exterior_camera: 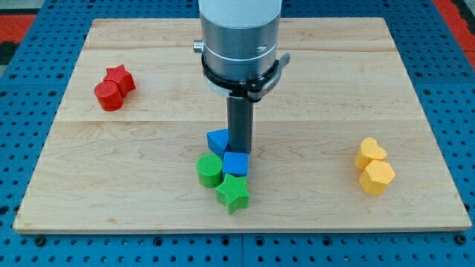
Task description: Separate the green star from the blue cube
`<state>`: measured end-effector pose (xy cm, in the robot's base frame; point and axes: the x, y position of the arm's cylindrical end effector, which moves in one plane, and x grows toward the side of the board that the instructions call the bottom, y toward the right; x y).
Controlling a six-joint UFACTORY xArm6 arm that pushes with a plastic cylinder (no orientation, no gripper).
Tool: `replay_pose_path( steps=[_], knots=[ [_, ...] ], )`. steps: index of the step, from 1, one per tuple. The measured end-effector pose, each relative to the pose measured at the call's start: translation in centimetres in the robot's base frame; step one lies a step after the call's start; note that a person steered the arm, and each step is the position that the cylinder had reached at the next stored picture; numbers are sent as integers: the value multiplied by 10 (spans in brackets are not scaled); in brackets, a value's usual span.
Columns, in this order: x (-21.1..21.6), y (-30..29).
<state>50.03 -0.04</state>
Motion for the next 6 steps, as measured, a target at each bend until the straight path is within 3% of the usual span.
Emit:
replay_pose_path(
  steps=[2, 3, 4, 5, 6],
  knots=[
    [7, 10],
    [62, 37],
    [66, 52],
    [111, 75],
    [119, 68]
  ],
)
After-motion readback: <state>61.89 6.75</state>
